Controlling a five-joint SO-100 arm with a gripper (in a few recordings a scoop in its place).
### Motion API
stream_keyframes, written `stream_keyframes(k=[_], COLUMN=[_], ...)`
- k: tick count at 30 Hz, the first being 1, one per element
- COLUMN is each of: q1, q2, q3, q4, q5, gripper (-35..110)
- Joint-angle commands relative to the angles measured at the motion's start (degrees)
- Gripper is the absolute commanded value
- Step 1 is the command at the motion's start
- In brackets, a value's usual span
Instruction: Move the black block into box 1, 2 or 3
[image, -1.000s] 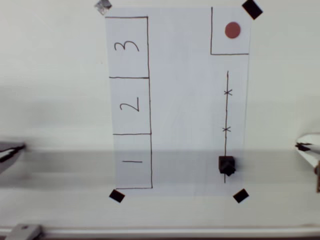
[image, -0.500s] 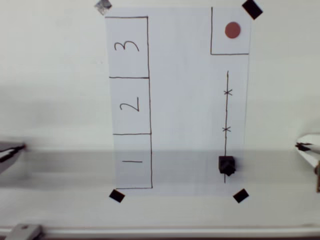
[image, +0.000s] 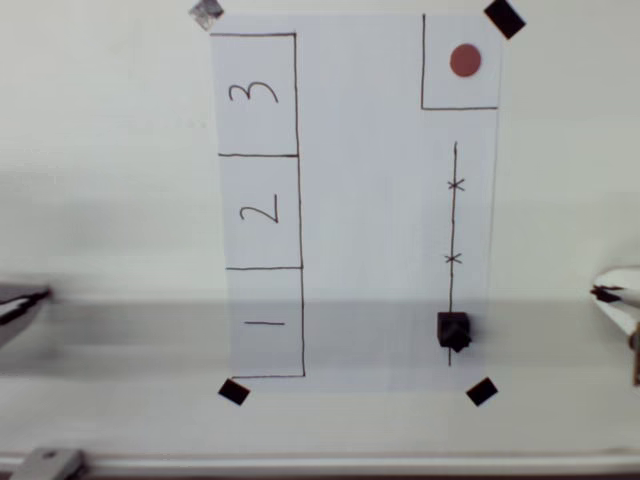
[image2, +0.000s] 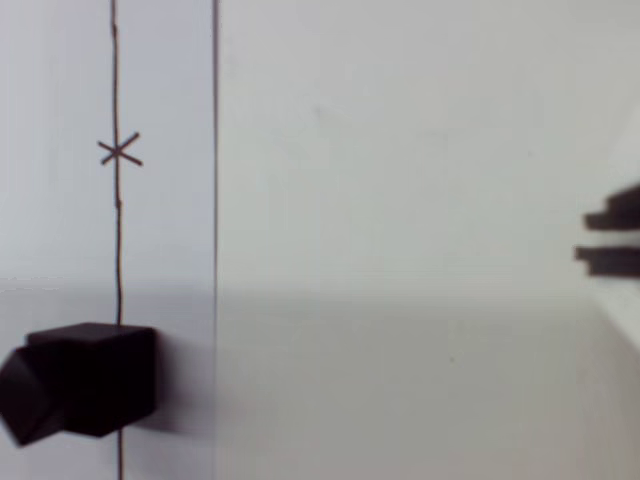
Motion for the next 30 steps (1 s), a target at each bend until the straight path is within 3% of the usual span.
stream_keyframes(k=[1,17,30], q1=[0.2,-3.2,-8.2], q2=[-0.1,-1.7,-35.0], q3=[0.6,-2.5,-31.6], q4=[1.1,0.6,0.4], q5=[-0.8,-1.7,5.8], gripper=[1,5,8])
